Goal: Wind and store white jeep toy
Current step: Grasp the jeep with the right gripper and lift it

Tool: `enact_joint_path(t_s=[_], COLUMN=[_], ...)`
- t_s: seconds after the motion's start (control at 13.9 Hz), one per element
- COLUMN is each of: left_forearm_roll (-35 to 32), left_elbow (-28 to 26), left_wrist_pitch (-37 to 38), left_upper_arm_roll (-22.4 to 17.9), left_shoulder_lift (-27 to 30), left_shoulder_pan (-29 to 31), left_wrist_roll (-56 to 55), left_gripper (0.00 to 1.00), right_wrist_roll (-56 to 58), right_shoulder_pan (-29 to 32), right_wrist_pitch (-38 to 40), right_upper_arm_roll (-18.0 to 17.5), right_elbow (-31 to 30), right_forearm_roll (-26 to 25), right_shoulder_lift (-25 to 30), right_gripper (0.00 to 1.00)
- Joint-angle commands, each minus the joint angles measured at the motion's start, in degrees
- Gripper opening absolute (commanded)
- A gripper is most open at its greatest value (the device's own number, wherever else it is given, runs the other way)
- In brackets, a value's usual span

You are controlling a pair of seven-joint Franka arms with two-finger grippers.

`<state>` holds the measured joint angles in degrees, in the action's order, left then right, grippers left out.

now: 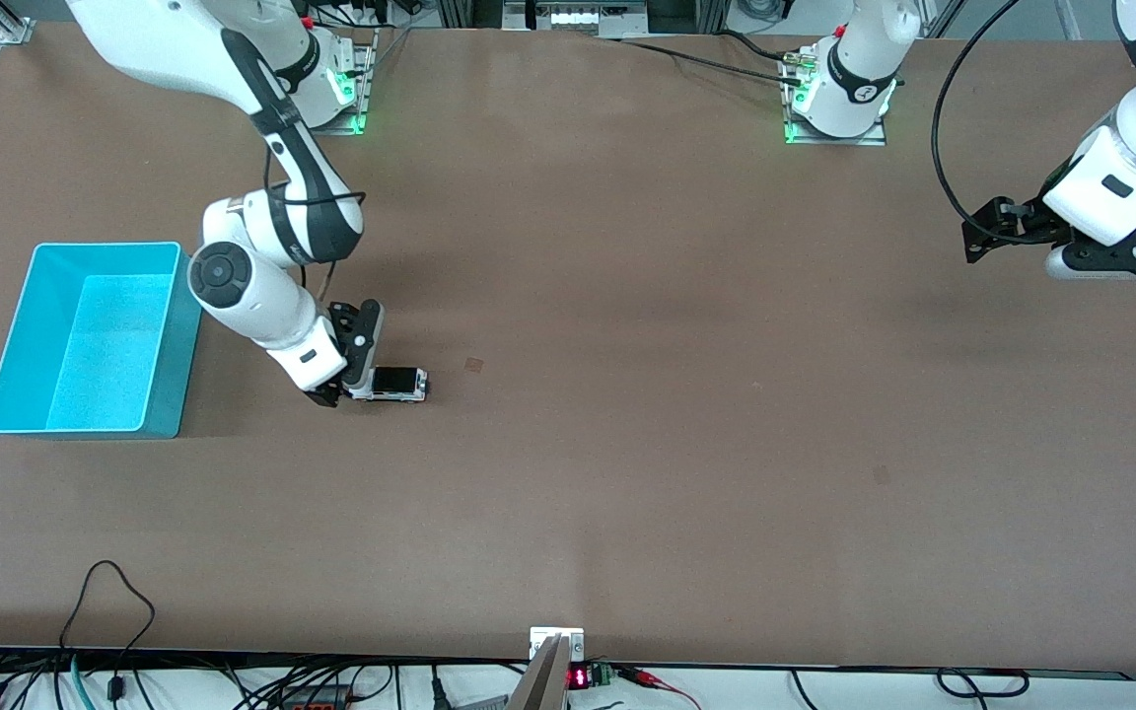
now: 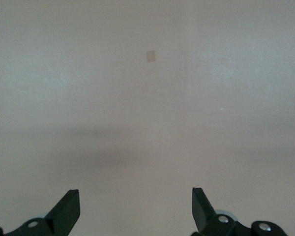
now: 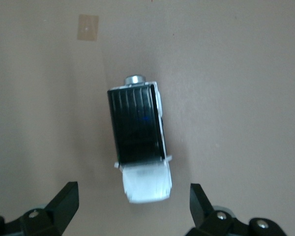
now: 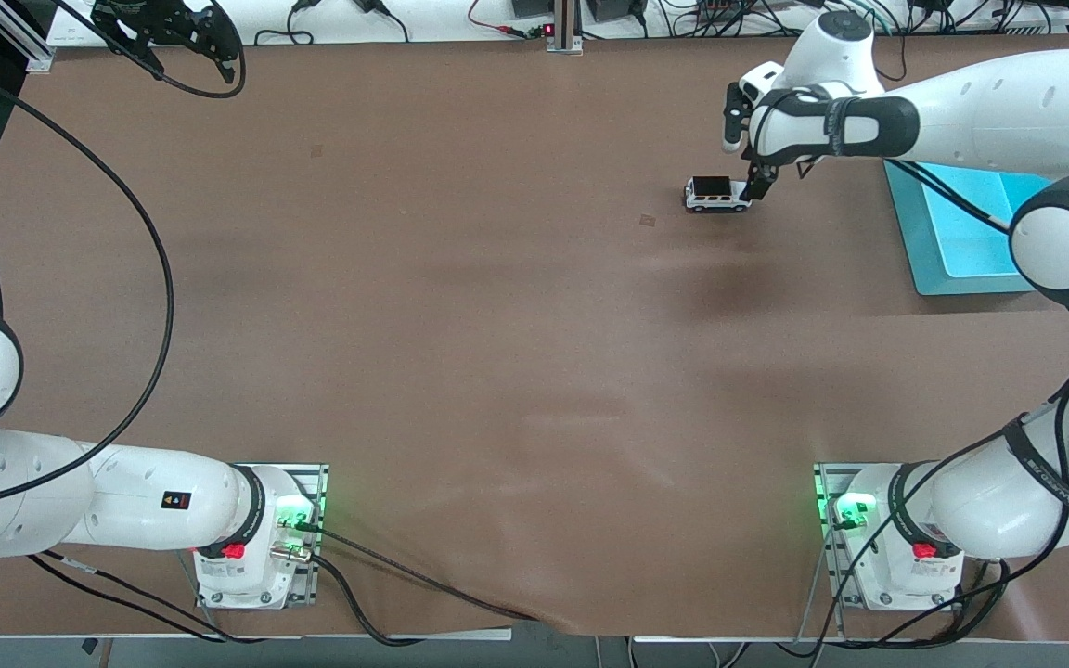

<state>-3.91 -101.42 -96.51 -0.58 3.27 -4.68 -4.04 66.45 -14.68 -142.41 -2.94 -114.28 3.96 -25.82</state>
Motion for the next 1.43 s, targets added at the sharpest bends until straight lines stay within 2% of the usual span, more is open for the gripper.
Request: enact_joint_path(t_s=[0.0, 0.14, 0.36, 0.43, 0.65, 0.72, 0.79, 1.08, 1.36], left_forearm_roll=[0.6, 0.6, 0.6, 0.6, 0.6, 0.6, 0.6, 0.6, 0.6], left_elbow=[0.5, 0.5, 0.5, 0.6, 0.5, 0.5, 0.6, 0.5, 0.6], left_wrist_pitch=[0.6, 0.6, 0.7, 0.8, 0.8, 0.8, 1.0, 0.8, 0.8], left_upper_arm_roll=[0.0, 0.1, 0.1, 0.4, 0.4, 0.4, 0.4, 0.4, 0.4], left_shoulder_lift=[0.2, 0.2, 0.2, 0.2, 0.2, 0.2, 0.2, 0.2, 0.2], left_shoulder_pan=[0.0, 0.0, 0.0, 0.0, 0.0, 0.0, 0.0, 0.0, 0.0], left_wrist_roll=[-0.4, -0.4, -0.4, -0.4, -0.4, -0.4, -0.4, -0.4, -0.4], left_gripper=[1.00, 1.00, 1.00, 1.00, 1.00, 1.00, 1.00, 1.00, 1.00], right_wrist_roll=[0.9, 0.8, 0.6, 0.6, 0.8, 0.7, 0.6, -2.3, -9.4], right_shoulder_pan=[-0.3, -1.0, -1.4, -1.5, -1.4, -1.4, -1.3, -0.8, 1.2], right_wrist_pitch=[-4.7, -8.0, -8.3, -8.3, -8.5, -8.5, -8.5, -6.0, 1.7], right_upper_arm_roll=[-0.5, -0.6, -0.6, -0.5, -0.6, -0.6, -0.6, -0.5, 0.2], right_elbow=[0.5, 0.7, 1.0, 1.0, 1.0, 1.0, 1.0, 1.7, 2.3], right_forearm_roll=[2.7, 4.2, 4.3, 4.4, 4.4, 4.6, 4.7, 4.7, 4.5], right_shoulder_lift=[-2.8, -4.7, -4.8, -4.8, -4.6, -4.4, -4.2, -0.7, 5.0], right_gripper=[1.00, 1.00, 1.00, 0.94, 0.27, 0.11, 0.00, 0.00, 0.00])
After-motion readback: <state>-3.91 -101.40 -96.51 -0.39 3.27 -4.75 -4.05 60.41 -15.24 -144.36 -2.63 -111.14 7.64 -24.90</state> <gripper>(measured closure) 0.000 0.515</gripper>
